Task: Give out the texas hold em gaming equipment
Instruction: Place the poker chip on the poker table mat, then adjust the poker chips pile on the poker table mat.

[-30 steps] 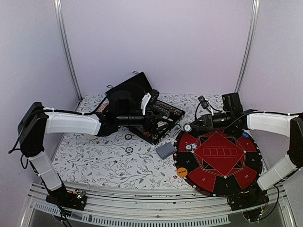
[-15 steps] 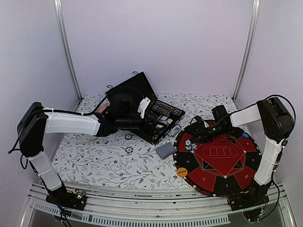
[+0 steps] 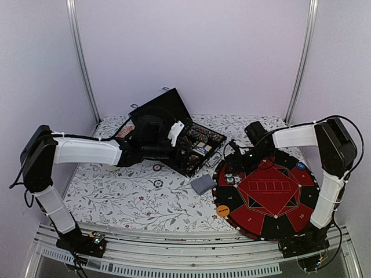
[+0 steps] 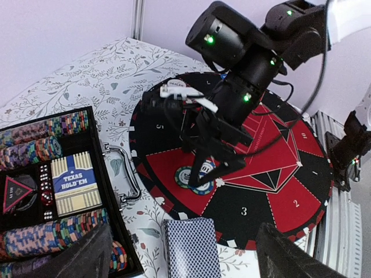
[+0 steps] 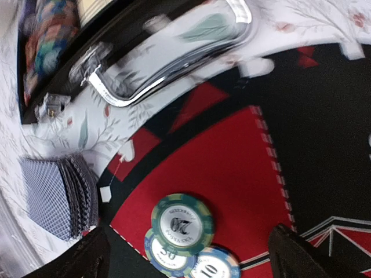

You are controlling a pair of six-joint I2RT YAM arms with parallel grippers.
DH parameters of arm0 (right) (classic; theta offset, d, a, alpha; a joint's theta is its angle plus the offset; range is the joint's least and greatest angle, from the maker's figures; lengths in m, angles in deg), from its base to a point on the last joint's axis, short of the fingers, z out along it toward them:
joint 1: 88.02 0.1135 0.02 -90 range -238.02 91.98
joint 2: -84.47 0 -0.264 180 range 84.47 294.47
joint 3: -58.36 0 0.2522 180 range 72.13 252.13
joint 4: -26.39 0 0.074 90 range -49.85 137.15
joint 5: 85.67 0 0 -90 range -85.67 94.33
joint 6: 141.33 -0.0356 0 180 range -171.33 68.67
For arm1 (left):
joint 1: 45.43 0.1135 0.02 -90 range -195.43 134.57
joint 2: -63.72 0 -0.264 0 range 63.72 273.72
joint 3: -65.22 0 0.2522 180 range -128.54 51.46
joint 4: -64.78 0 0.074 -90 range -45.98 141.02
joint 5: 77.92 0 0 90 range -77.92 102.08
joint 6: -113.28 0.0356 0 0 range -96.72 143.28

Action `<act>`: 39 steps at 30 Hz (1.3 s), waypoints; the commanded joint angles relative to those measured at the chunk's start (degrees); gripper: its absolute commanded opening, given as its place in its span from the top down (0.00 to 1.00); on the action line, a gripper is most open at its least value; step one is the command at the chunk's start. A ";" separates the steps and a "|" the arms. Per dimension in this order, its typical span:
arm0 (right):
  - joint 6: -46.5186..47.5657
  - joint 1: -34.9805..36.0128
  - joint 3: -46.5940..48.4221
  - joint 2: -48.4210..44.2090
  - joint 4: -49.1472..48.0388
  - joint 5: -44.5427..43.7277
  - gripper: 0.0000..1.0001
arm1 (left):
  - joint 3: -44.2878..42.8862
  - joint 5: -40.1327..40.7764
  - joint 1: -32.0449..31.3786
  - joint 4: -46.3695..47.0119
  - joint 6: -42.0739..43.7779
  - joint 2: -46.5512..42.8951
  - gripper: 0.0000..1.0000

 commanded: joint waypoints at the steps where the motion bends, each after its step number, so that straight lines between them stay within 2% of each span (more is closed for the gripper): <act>1: 6.80 6.06 1.73 -1.06 5.49 -14.93 0.01 | 0.56 -0.03 1.15 -0.83 1.55 -3.03 0.12; 7: 15.26 7.28 7.41 1.84 8.13 -20.45 0.02 | 2.25 -0.53 1.34 -0.88 3.14 -4.87 0.11; 11: 17.69 8.51 12.27 6.94 11.80 -19.42 0.19 | 2.97 0.22 1.59 -0.97 3.60 -5.39 0.11; 16: 17.36 11.07 13.98 10.23 14.13 -18.97 0.27 | 3.42 0.79 2.06 -1.06 3.43 -5.44 0.11; 20: 15.63 11.22 14.31 11.32 16.23 -19.81 0.42 | 3.29 0.50 2.27 -1.36 3.61 -5.14 0.11; 23: 14.68 11.43 13.36 10.79 17.48 -19.10 0.58 | 3.22 0.65 2.42 -1.55 3.61 -4.76 0.11; 25: 14.02 11.68 12.86 10.27 18.51 -19.09 0.63 | 3.20 0.73 2.52 -1.75 3.56 -4.61 0.11; 34: 12.24 13.19 11.09 5.90 20.59 -19.35 0.64 | 3.22 0.83 2.97 -2.05 3.52 -4.61 0.11; 39: 12.30 13.97 9.68 4.48 20.77 -19.13 0.60 | 3.20 0.74 3.04 -2.31 3.52 -4.35 0.11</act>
